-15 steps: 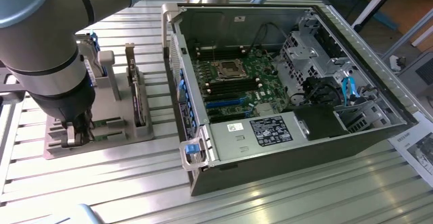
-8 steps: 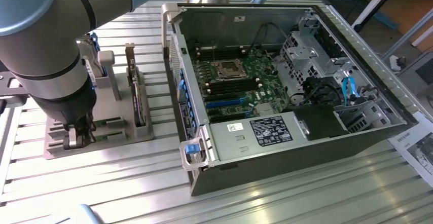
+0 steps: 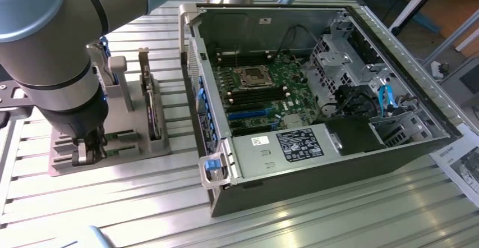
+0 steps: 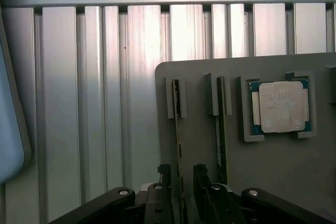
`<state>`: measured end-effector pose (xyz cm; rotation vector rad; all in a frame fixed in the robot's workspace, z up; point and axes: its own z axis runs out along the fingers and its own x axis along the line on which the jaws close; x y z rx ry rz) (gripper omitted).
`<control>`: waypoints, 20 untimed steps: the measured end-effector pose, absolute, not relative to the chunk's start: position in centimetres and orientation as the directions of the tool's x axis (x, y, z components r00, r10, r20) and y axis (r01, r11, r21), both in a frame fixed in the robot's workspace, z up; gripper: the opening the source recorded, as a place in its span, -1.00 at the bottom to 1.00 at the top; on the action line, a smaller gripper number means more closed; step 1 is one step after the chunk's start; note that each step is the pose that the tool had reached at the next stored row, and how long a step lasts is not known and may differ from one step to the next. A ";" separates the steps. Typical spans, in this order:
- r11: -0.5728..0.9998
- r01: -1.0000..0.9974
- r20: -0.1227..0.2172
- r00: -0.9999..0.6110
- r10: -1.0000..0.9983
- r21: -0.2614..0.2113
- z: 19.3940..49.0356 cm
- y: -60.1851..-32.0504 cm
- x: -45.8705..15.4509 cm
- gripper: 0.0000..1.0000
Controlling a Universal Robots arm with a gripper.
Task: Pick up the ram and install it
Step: 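Pick up the ram and move it above insertion slot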
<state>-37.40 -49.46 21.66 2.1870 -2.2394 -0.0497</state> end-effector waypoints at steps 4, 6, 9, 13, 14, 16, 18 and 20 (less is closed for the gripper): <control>0.023 -0.999 -0.014 -0.024 -1.000 0.030 21.7 -49.5 -37.1 -0.38; 0.023 -0.999 -0.014 -0.023 -1.000 0.030 21.4 -49.5 -37.1 -0.38; 0.022 -0.999 -0.014 -0.023 -1.000 0.030 21.3 -49.5 -37.0 -0.38; 0.023 -0.999 -0.014 -0.023 -1.000 0.030 21.3 -49.5 -36.6 -0.38; 0.023 -0.999 -0.014 -0.023 -1.000 0.030 21.3 -49.5 -36.5 -0.38; 0.023 -0.999 -0.014 -0.023 -1.000 0.030 21.3 -49.5 -36.4 -0.38; 0.022 -0.999 -0.014 -0.023 -1.000 0.031 21.3 -49.5 -36.4 -0.38; 0.022 -0.999 -0.014 -0.023 -1.000 0.031 21.3 -49.5 -36.4 -0.38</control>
